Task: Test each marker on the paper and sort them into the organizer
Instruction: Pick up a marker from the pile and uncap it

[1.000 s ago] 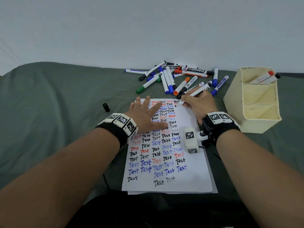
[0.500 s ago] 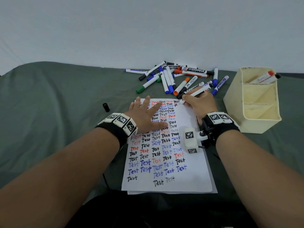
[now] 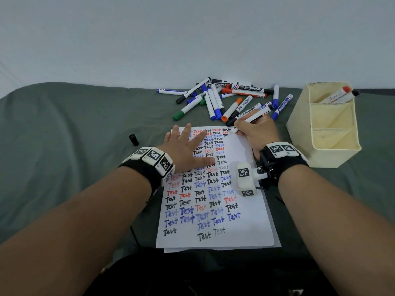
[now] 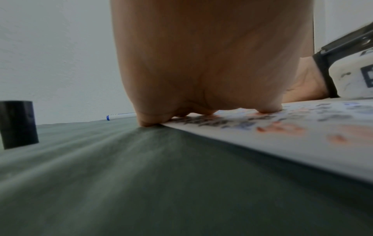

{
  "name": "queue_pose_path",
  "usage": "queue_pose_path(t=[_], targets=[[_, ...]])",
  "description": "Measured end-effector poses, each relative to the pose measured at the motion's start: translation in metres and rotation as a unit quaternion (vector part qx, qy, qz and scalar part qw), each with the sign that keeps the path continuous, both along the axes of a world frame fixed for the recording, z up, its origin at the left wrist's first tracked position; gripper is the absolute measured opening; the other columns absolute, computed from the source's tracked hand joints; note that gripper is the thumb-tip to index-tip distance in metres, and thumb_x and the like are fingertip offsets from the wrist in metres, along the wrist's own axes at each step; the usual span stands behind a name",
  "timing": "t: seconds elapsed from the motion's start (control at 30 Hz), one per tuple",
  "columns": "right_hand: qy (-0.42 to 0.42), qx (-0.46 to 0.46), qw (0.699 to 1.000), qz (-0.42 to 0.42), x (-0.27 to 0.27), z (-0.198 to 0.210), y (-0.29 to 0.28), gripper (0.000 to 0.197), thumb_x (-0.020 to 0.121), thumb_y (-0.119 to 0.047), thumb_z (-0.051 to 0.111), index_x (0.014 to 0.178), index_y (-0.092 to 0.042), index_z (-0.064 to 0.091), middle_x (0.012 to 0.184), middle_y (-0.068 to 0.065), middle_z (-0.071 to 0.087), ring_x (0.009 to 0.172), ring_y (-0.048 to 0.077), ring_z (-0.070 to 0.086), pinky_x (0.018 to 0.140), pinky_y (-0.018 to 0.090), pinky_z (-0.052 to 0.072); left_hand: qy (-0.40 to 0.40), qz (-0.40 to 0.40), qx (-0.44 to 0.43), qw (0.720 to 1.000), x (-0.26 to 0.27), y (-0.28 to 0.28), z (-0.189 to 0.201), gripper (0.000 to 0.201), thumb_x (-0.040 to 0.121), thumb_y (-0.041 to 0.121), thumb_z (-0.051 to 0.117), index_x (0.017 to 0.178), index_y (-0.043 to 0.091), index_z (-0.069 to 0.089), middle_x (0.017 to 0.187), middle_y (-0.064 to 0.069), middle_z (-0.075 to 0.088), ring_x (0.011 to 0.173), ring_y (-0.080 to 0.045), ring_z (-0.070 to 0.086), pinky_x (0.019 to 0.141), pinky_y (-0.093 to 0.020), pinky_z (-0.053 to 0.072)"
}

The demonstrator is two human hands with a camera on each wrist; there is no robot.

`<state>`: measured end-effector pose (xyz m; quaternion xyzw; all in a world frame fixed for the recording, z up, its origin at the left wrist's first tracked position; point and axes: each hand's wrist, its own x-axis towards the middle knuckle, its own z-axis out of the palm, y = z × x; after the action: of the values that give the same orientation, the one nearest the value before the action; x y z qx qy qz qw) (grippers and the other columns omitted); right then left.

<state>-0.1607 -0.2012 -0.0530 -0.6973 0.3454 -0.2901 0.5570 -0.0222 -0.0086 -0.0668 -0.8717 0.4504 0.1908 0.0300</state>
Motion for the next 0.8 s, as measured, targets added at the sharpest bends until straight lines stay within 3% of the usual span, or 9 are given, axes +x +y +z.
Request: queue_pose_path(t=[0.2,0.43,0.8], targets=[[0.015,-0.005,1.000,0.002,-0.0007,-0.0012,-0.0027,0.009,0.087,-0.017,0.076,0.091,-0.009,0.078,0.073,-0.006,0.072,0.054,-0.006,0.062,0.048,0.008,0.043,0.005,0.001,0.002,1.000,-0.0006,-0.0005,0.0010,0.121,0.042,0.111,0.007,0.148,0.057,-0.018,0.165,0.002,-0.024,0.151,-0.036,-0.023,0.120,-0.053,-0.007],[0.004,0.002,1.000,0.000,0.0009,-0.0028,-0.0022,0.010,0.086,-0.010,0.073,0.093,-0.002,0.075,0.072,-0.001,0.072,0.053,-0.002,0.063,0.049,0.011,0.045,0.002,0.000,-0.002,1.000,-0.0008,-0.0008,0.0003,0.123,0.041,0.111,0.006,0.149,0.057,-0.016,0.165,0.001,-0.023,0.151,-0.036,-0.022,0.120,-0.054,-0.007],[-0.011,0.006,1.000,-0.009,0.0023,-0.0090,-0.0070,0.005,0.084,-0.012,0.074,0.080,-0.009,0.075,0.062,-0.005,0.071,0.053,0.004,0.063,0.051,0.015,0.049,0.000,-0.001,-0.009,1.000,0.0034,-0.0002,-0.0056,0.115,0.049,0.111,0.011,0.147,0.058,-0.017,0.165,0.003,-0.024,0.151,-0.036,-0.023,0.120,-0.054,-0.007]])
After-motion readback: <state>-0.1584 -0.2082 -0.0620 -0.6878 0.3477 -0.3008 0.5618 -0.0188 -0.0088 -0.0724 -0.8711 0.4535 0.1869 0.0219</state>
